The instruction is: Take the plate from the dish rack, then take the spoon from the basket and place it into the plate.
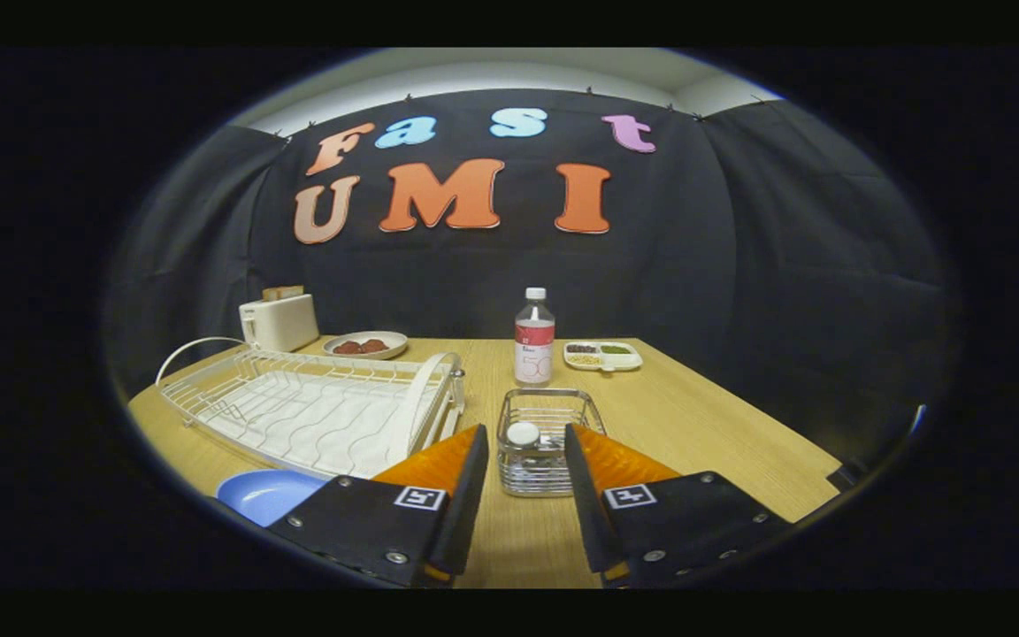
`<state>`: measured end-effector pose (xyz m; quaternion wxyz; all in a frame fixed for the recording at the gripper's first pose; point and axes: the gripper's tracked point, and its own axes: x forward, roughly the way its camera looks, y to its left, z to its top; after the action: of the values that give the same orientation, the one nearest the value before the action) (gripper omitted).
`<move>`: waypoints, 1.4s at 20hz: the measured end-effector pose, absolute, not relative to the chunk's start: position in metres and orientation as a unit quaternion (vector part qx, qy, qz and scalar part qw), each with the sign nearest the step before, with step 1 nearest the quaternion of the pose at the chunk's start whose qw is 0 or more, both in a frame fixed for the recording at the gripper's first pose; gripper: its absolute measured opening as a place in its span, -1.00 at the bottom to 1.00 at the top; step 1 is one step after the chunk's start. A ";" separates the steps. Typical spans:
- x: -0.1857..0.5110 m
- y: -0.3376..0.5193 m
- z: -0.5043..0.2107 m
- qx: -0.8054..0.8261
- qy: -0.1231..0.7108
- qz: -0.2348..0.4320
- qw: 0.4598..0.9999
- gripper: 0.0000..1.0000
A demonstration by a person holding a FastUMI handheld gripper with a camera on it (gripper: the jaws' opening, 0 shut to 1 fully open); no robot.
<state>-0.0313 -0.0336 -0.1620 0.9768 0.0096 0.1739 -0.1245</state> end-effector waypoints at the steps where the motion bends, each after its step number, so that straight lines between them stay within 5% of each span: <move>1: -0.029 -0.035 -0.163 0.008 0.172 -0.128 0.977 -0.07; 6: -0.023 -0.032 -0.158 0.011 0.166 -0.130 0.977 -0.75; 28: -0.051 -0.017 -0.021 0.021 0.065 -0.084 0.994 -0.78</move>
<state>-0.0509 -0.0173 -0.0211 0.9941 0.0213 0.0652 -0.0835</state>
